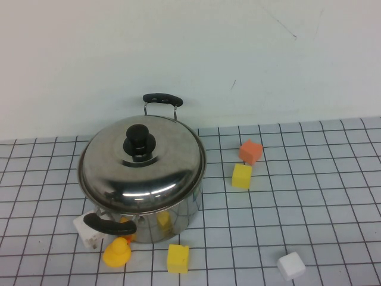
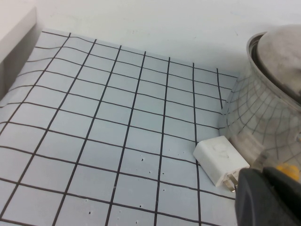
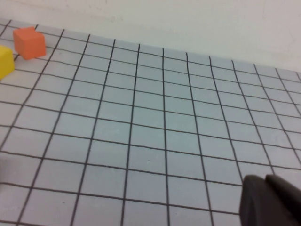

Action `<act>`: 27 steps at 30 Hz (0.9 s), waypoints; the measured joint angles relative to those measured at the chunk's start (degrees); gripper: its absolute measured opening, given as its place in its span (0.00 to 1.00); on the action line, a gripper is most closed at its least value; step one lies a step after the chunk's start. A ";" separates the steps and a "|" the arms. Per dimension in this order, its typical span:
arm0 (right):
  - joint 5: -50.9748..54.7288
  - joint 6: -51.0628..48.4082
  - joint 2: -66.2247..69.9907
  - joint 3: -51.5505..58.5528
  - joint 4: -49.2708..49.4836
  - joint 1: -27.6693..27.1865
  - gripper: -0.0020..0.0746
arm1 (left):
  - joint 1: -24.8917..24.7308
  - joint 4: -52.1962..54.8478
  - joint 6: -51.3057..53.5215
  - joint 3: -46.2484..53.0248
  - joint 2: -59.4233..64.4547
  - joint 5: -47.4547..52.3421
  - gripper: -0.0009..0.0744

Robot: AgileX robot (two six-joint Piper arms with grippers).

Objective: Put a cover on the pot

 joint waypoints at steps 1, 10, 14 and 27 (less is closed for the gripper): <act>0.00 0.58 0.00 0.00 0.00 0.50 0.02 | 0.00 0.00 0.00 0.00 0.00 0.00 0.01; 0.00 3.69 0.00 0.00 -0.38 3.51 0.02 | 0.00 0.00 0.00 0.00 0.00 0.00 0.01; 0.00 3.79 0.00 0.00 -0.38 3.51 0.02 | 0.00 0.00 0.00 0.00 0.00 0.00 0.01; 0.00 3.90 0.00 0.00 -0.38 3.60 0.02 | 0.00 0.00 0.00 0.00 0.00 0.00 0.01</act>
